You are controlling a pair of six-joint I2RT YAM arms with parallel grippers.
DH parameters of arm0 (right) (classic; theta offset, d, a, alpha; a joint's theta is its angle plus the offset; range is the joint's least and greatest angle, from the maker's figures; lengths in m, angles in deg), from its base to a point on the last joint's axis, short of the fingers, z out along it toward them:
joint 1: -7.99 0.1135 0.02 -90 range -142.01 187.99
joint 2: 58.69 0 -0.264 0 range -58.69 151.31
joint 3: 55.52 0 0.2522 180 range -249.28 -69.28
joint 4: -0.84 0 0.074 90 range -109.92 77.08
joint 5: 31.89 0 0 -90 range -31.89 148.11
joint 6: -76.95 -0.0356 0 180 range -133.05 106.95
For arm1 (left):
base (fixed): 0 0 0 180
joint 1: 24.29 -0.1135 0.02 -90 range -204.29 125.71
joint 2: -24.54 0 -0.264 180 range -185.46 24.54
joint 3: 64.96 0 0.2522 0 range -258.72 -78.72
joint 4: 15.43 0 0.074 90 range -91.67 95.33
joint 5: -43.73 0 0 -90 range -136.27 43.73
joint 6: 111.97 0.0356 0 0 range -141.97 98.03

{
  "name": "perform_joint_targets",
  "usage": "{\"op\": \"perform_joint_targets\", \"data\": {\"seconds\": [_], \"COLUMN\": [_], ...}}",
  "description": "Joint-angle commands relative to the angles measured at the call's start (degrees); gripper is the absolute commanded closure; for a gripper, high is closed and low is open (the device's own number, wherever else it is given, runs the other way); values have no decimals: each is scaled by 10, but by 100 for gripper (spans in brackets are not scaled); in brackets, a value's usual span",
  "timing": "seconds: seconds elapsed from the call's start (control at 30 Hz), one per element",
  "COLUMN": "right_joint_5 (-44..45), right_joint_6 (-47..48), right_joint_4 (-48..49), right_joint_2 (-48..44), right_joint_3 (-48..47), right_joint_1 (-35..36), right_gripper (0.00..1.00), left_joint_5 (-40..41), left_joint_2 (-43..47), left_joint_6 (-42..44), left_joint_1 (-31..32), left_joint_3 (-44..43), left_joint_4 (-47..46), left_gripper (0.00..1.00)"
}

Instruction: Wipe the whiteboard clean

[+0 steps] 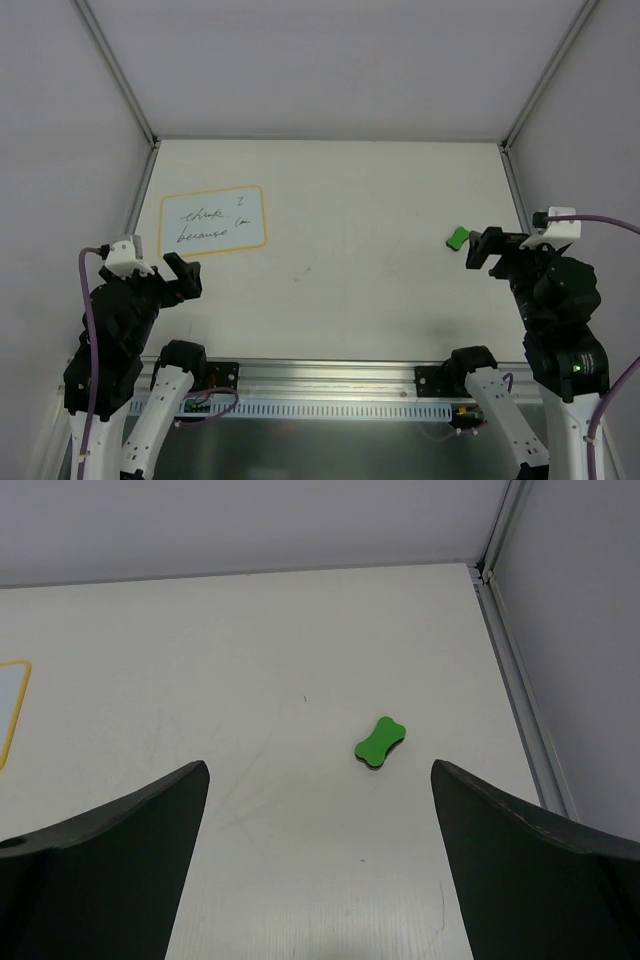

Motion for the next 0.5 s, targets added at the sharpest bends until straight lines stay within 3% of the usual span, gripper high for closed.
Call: {"op": "perform_joint_targets", "data": {"seconds": [0.0,0.13,0.27,0.47], "right_joint_5": [-9,17,-15,-34], "right_joint_6": [-20,-81,-118,-138], "right_joint_4": [28,20,22,13], "right_joint_2": [24,60,98,168], "right_joint_3": [7,19,38,45], "right_joint_1": [1,2,2,2], "right_gripper": [1,1,1,1], "left_joint_5": [-17,2,-2,-65], "left_joint_2": [-24,-54,-128,-343], "left_joint_6": [2,-30,-67,-95], "left_joint_1": [-7,-7,-8,-5], "left_joint_3": [-12,-1,8,-7], "left_joint_4": [1,0,-2,-35], "left_gripper": [1,1,1,1]}}
